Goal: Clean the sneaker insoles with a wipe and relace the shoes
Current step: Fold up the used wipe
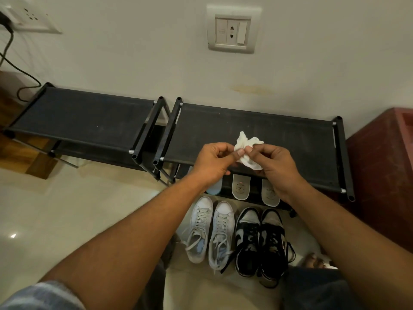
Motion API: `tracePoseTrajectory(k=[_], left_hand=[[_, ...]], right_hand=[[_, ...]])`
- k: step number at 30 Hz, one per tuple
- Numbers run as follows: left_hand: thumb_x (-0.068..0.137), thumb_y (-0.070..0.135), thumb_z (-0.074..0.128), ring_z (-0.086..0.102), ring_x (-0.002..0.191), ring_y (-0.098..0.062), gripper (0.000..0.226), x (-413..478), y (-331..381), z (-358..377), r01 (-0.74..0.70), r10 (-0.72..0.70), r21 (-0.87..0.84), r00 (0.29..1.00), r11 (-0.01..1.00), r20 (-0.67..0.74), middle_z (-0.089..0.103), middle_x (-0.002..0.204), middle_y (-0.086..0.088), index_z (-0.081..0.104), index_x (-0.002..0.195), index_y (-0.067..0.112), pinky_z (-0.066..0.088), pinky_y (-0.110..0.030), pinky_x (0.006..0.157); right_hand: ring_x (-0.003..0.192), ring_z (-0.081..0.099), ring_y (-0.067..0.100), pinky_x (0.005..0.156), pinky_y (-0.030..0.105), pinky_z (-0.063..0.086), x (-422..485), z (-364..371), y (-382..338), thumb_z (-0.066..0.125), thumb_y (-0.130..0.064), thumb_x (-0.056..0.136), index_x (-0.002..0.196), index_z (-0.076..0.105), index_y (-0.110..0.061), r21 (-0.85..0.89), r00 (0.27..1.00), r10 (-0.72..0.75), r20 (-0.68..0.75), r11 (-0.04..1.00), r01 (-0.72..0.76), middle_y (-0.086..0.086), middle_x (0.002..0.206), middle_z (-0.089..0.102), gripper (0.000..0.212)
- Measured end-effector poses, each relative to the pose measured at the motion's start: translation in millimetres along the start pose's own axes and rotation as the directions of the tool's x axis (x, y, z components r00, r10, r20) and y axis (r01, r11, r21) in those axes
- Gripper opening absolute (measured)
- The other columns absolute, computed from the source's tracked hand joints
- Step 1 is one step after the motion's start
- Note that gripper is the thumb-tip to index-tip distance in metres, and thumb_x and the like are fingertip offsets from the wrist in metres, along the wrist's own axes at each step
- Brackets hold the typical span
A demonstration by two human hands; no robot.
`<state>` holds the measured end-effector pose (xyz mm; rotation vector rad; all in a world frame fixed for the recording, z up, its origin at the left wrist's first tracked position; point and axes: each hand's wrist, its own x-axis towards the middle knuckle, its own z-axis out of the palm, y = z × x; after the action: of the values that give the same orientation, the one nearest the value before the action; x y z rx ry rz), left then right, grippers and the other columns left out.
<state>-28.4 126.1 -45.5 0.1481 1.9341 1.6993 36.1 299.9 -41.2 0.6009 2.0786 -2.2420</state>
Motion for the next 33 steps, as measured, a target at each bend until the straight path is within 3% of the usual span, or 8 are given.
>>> tracePoseTrajectory(k=[4,9,15,19,23,26,29,33], left_hand=[[0.099,0.029,0.077,0.078,0.090,-0.026,0.015,2,0,-3,0.003,-0.005,-0.024,0.997,1.000,-0.076,0.081,0.095,-0.009,0.079,0.094,0.015,0.055,-0.033,0.066],[0.098,0.028,0.076,0.078,0.091,-0.014,0.015,4,2,-5,0.036,-0.047,-0.095,0.991,0.995,-0.124,0.082,0.093,-0.003,0.078,0.094,0.014,0.057,-0.032,0.071],[0.103,0.028,0.070,0.079,0.103,-0.018,0.016,7,8,-15,-0.006,-0.042,-0.209,0.974,0.978,-0.224,0.081,0.107,-0.006,0.075,0.096,0.015,0.060,-0.034,0.078],[0.103,0.038,0.068,0.079,0.101,-0.021,0.024,5,7,-14,0.031,-0.049,-0.140,0.990,0.990,-0.129,0.080,0.111,-0.005,0.073,0.101,0.015,0.059,-0.035,0.074],[0.092,0.064,0.068,0.079,0.102,-0.023,0.060,2,8,-10,0.163,-0.164,-0.152,0.986,0.975,0.006,0.081,0.112,-0.005,0.072,0.126,0.014,0.062,-0.037,0.078],[0.095,0.047,0.074,0.078,0.102,-0.024,0.047,3,4,-8,0.133,-0.134,-0.185,0.991,0.974,0.006,0.081,0.114,-0.006,0.072,0.129,0.015,0.060,-0.033,0.077],[0.102,0.027,0.072,0.077,0.099,-0.024,0.031,5,0,-8,0.083,-0.091,-0.168,0.995,0.982,-0.040,0.080,0.113,-0.007,0.071,0.130,0.014,0.059,-0.028,0.069],[0.105,0.018,0.067,0.076,0.096,-0.016,0.028,2,3,-4,0.071,-0.062,-0.150,0.996,0.986,0.066,0.079,0.111,-0.004,0.069,0.132,0.012,0.059,-0.026,0.068]], right_hand=[[0.097,0.076,0.028,0.088,0.039,0.062,3,-1,2,0.075,-0.021,0.094,0.108,0.078,-0.004,0.040,0.996,0.044,-0.082,0.998,-0.040,0.013,0.102,0.080,0.022],[0.071,0.059,0.016,0.065,0.028,0.053,8,-8,-1,0.078,-0.025,0.093,0.101,0.081,-0.015,0.133,0.968,0.164,-0.188,0.981,-0.140,0.005,0.087,0.075,0.013],[0.082,0.063,0.012,0.070,0.027,0.055,14,-16,-2,0.074,-0.024,0.095,0.109,0.079,-0.014,0.280,0.941,0.224,-0.254,0.948,-0.150,0.005,0.099,0.077,0.017],[0.083,0.067,0.012,0.073,0.027,0.057,10,-14,-6,0.073,-0.021,0.096,0.110,0.077,-0.013,0.293,0.967,0.180,-0.182,0.948,-0.122,0.006,0.101,0.076,0.017],[0.092,0.069,0.019,0.078,0.030,0.056,5,-9,-8,0.073,-0.015,0.095,0.115,0.070,-0.003,0.242,0.990,0.105,-0.094,0.967,-0.079,0.012,0.105,0.075,0.023],[0.093,0.066,0.022,0.078,0.032,0.054,2,-6,-7,0.076,-0.011,0.091,0.108,0.069,-0.008,0.129,0.999,0.034,0.003,0.991,-0.034,0.012,0.105,0.073,0.018],[0.095,0.069,0.019,0.082,0.037,0.054,0,-3,-5,0.080,-0.031,0.084,0.115,0.069,-0.011,0.002,0.999,-0.041,0.004,0.999,0.041,0.007,0.114,0.075,0.038],[0.114,0.072,0.024,0.097,0.046,0.057,3,-6,-12,0.055,-0.068,0.088,0.130,0.067,-0.020,0.089,0.996,0.074,-0.041,0.994,-0.070,0.001,0.123,0.075,0.065]])
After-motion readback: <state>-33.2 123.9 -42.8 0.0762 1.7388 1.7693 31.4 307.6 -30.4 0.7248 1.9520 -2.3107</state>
